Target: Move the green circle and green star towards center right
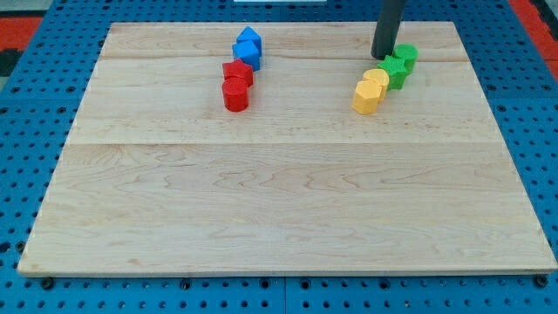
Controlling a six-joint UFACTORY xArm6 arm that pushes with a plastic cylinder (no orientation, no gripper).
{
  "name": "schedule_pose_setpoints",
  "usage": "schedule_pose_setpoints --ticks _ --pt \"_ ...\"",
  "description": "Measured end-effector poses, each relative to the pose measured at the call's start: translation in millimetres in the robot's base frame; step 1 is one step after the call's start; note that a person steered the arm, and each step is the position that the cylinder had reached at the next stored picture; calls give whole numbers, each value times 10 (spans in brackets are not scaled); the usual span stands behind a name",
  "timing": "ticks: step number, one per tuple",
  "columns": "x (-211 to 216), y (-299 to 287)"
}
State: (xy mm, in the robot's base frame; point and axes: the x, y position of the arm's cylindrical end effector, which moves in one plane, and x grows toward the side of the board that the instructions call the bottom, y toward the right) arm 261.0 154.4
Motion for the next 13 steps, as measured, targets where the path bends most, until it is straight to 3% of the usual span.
schedule_pose_setpoints --ticks 1,2,4,7,9,11,13 --pt "-270 0" --pt "-199 59" --pt "374 75" --pt "-100 206" --pt "390 295" --pt "114 295" --pt "522 336"
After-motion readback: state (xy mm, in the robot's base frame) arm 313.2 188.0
